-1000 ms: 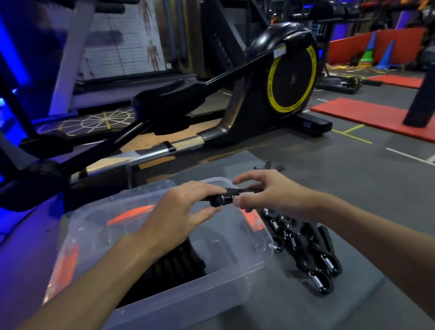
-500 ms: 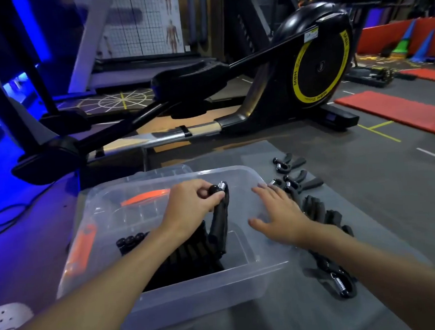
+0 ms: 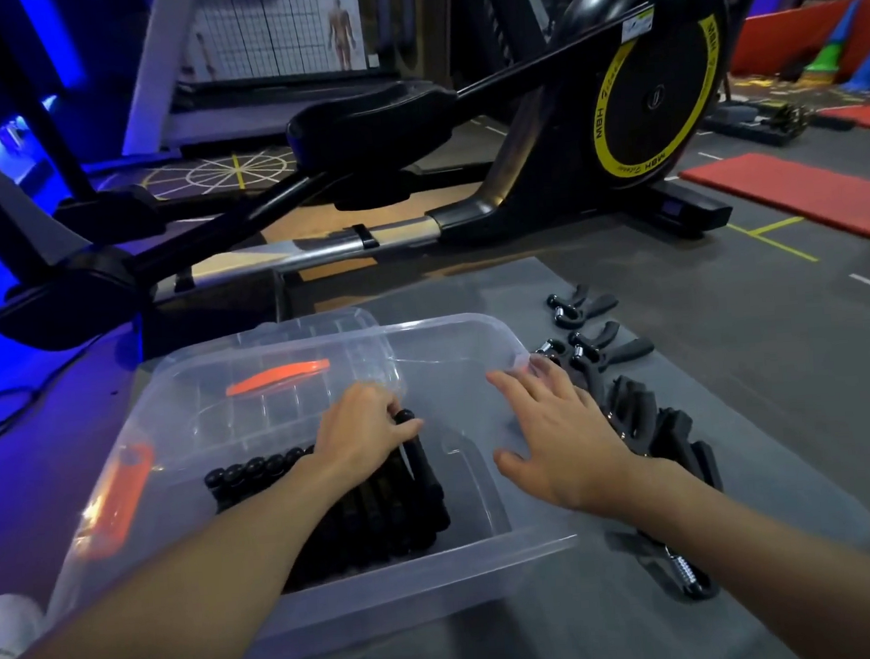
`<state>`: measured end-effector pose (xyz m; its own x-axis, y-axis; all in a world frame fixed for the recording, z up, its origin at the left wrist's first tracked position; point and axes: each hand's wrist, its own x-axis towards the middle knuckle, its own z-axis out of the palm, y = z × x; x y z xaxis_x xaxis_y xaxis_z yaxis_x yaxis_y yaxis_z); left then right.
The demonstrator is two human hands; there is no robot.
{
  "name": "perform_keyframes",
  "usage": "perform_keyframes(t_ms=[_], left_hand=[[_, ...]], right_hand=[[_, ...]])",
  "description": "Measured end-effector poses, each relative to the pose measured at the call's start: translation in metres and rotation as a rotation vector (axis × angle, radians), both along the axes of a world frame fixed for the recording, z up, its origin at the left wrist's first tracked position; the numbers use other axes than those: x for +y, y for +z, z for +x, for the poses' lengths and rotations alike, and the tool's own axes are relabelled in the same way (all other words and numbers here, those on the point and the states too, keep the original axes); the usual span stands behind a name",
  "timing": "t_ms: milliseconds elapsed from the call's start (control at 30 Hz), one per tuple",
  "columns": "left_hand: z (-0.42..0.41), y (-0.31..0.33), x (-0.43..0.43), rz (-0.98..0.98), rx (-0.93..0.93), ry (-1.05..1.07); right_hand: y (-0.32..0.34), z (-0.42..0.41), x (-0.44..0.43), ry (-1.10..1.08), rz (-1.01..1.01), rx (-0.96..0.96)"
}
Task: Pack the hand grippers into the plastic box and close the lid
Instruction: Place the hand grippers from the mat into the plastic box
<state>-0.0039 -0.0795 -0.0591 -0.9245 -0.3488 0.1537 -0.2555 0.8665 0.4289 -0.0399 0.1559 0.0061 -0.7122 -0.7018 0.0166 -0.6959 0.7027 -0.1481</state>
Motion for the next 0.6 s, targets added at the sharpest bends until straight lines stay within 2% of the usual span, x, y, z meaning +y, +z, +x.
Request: perform_keyframes(t_ms=[167,367,600], left_hand=[[-0.001,-0.012,-0.002,0.071,-0.113,-0.052],[-0.002,-0.022,-0.003,0.173,-0.109,-0.107],[-0.002,-0.026,-0.005,0.14,-0.136,-0.118]], right_hand=[[0.0,0.001,-0.001,-0.005,0.006,-0.008],[0.0,0.001,-0.002,-0.013,0.011,-0.001],[0.0,0.002,0.0,-0.017,-0.002,0.0]])
